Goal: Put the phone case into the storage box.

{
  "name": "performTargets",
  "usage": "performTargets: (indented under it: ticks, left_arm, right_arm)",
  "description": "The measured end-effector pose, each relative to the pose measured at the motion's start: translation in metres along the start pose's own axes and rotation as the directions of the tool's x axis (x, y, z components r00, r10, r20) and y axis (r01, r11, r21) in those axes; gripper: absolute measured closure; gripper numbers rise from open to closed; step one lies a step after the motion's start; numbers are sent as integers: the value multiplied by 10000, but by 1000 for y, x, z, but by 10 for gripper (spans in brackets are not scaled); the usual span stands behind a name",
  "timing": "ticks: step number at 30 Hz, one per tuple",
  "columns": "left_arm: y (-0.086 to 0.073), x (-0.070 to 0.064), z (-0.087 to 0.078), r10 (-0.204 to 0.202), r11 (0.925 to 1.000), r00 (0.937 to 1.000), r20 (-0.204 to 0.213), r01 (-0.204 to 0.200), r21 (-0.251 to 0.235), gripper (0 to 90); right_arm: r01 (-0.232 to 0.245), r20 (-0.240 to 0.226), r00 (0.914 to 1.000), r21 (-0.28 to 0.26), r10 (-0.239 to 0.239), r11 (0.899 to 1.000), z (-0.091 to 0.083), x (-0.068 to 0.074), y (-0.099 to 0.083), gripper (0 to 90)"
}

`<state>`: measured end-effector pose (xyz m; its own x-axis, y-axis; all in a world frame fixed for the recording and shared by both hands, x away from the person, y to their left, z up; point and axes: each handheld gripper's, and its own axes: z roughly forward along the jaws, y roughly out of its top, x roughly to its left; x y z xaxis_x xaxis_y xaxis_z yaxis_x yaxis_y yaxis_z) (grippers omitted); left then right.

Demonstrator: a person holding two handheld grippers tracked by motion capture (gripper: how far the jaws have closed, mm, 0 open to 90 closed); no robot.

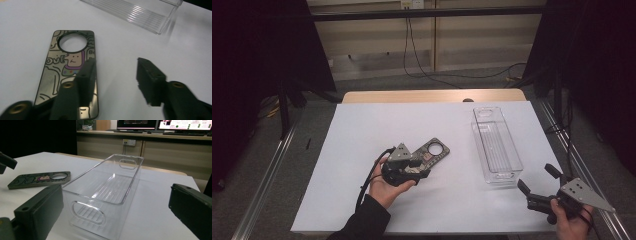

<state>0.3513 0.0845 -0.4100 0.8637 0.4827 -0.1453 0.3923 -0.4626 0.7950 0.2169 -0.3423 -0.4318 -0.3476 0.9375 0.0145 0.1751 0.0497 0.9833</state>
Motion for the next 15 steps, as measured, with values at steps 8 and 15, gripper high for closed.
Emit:
performTargets:
  ticks: [8,15]
  left_arm:
    - [1,8,-6,-345,9989,9981,-508,328,-345,100]
    - [2,20,-9,-900,9947,9929,-778,858,-559,58]
  right_arm:
    - [15,-24,10000,29,-15,10000,0,0,0,0]
    - [-3,-35,10000,19,3,10000,0,0,0,0]
